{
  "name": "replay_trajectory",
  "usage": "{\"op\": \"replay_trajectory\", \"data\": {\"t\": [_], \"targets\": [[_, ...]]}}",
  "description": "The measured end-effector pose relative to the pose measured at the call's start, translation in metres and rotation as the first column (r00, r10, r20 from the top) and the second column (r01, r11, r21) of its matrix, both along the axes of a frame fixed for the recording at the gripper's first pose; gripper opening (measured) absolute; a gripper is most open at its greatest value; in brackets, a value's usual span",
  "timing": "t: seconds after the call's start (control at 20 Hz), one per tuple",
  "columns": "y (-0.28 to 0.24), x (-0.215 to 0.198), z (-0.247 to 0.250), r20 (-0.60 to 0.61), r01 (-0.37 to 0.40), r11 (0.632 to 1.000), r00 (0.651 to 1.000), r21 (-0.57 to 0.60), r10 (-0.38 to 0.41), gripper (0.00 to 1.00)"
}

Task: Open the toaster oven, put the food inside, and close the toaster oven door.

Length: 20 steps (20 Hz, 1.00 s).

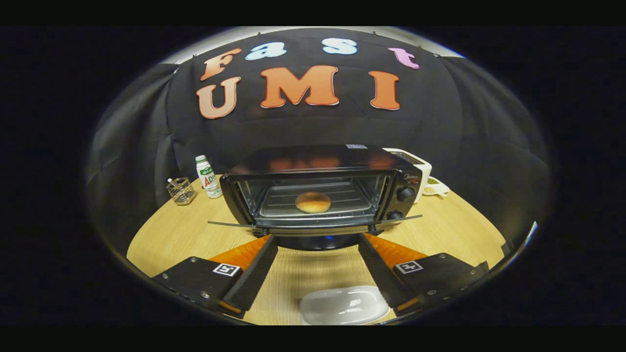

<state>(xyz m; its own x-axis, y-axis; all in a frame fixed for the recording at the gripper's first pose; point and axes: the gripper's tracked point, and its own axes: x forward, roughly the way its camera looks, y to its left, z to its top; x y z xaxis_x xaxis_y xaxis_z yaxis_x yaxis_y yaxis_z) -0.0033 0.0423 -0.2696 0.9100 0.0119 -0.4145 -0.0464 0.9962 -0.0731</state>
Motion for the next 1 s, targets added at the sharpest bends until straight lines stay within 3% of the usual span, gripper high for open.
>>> {"op": "replay_trajectory", "data": {"t": [0.35,0.6,1.0], "targets": [[0.007,0.051,0.027,0.051,0.023,1.000,0.998,0.021,-0.024,1.00],[0.006,0.057,0.043,0.059,0.041,0.998,0.997,0.056,-0.045,1.00],[0.005,0.050,0.148,0.177,0.041,0.999,0.983,-0.009,-0.038,0.99]]}}
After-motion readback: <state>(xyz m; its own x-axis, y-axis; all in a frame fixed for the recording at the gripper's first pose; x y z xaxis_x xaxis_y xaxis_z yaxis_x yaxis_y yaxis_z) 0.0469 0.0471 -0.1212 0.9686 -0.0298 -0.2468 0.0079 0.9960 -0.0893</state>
